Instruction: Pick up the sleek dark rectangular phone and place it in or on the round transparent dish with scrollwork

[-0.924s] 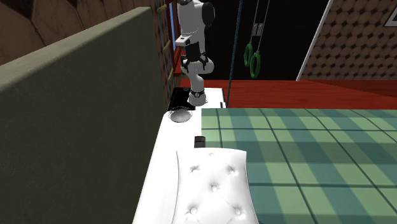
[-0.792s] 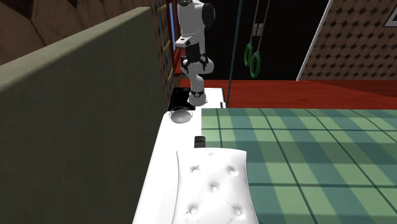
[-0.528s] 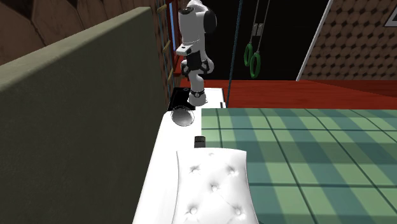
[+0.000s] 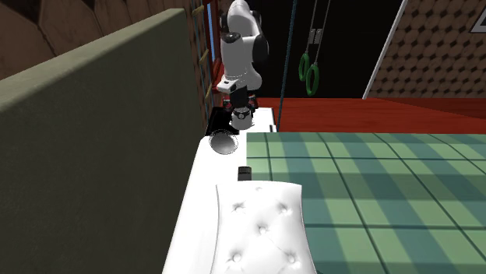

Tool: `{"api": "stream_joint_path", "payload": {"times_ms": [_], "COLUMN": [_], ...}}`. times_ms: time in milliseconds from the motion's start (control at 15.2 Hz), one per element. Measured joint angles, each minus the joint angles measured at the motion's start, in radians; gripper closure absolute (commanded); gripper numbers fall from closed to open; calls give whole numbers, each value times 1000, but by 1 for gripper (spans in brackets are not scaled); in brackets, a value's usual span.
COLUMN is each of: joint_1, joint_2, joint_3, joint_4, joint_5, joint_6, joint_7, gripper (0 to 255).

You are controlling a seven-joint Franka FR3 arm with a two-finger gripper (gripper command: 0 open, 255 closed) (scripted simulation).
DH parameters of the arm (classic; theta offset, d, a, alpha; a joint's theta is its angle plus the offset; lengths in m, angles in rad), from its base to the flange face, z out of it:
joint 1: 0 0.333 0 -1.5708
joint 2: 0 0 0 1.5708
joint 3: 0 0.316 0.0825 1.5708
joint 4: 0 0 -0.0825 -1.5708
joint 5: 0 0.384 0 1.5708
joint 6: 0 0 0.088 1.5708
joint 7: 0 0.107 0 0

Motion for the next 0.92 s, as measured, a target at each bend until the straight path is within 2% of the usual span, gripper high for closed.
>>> {"api": "stream_joint_path", "payload": {"times_ms": [594,924], "joint_1": [13,19], "joint_2": [326,525], "joint_3": [16,20], "joint_4": [176,339], "joint_5": [-11,-22], "joint_6": [139,169], "joint_7": [7,14], "gripper": [0,0]}}
